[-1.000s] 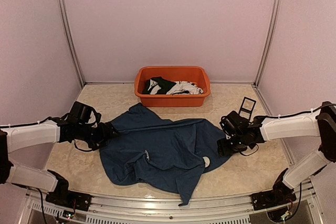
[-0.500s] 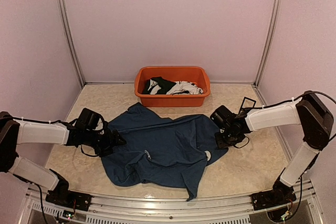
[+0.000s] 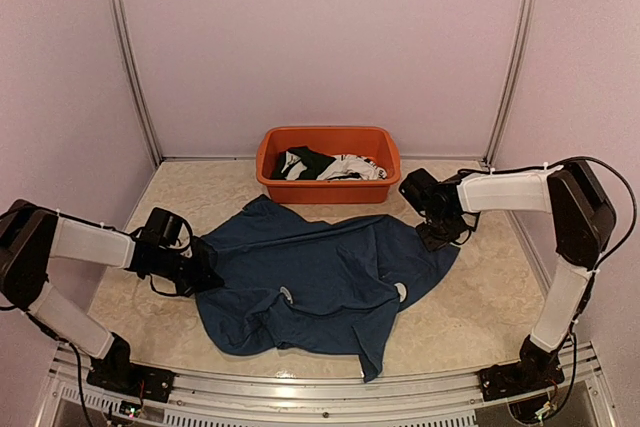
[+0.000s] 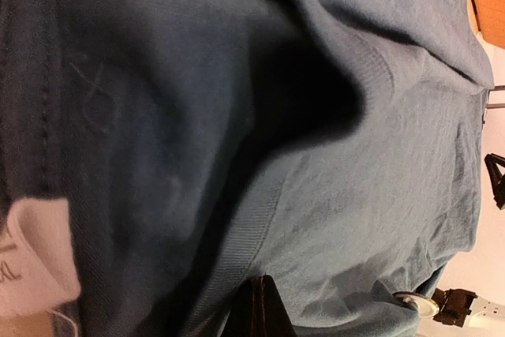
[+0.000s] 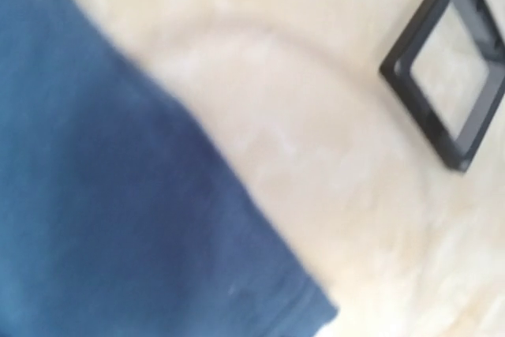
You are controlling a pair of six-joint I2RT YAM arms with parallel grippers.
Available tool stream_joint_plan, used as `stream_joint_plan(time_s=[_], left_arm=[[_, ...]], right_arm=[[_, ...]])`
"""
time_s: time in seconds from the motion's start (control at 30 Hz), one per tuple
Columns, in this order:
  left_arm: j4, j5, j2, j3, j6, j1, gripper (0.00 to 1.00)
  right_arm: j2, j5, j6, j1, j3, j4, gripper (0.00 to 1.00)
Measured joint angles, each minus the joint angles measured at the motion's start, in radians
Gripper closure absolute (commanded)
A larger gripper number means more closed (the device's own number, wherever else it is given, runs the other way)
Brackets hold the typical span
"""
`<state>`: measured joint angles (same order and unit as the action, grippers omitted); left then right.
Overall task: Pin the brooch onto the clothing
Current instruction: Flatten out the clothing with brooches at the center of the board.
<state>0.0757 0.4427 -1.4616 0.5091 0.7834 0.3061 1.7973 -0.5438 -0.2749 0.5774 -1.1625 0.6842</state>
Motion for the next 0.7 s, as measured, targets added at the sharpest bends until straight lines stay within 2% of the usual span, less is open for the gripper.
stream_joint_plan(time_s=[0.1, 0.23, 0.3, 0.47, 0.6, 0.63, 0.7], left_arm=[[0.002, 0.003, 0.001, 0.0, -0.005, -0.032, 1.0], [0.019, -0.011, 0.014, 0.0, -0.009, -0.047, 1.0], [0.026, -0.014, 0.016, 0.0, -0.013, -0.05, 1.0], [0.031, -0.021, 0.02, 0.0, -0.018, -0.058, 1.0], [0.042, -0.029, 0.029, 0.0, -0.022, -0.072, 1.0], [0.046, -0.03, 0.032, 0.0, -0.023, -0.077, 1.0], [0.053, -0.035, 0.04, 0.0, -0.024, -0.089, 1.0]], right_arm=[[0.037, -0.011, 0.033, -0.003, -0.04, 0.013, 0.69], [0.033, 0.067, 0.05, -0.005, -0.032, 0.017, 0.45], [0.004, 0.119, 0.039, -0.005, -0.003, 0.005, 0.41], [-0.101, 0.251, 0.026, -0.005, 0.078, -0.026, 0.39], [-0.095, 0.322, 0.019, -0.005, 0.102, -0.069, 0.41], [-0.088, 0.336, 0.019, -0.005, 0.108, -0.08, 0.42], [-0.069, 0.366, 0.015, -0.005, 0.115, -0.1, 0.53]])
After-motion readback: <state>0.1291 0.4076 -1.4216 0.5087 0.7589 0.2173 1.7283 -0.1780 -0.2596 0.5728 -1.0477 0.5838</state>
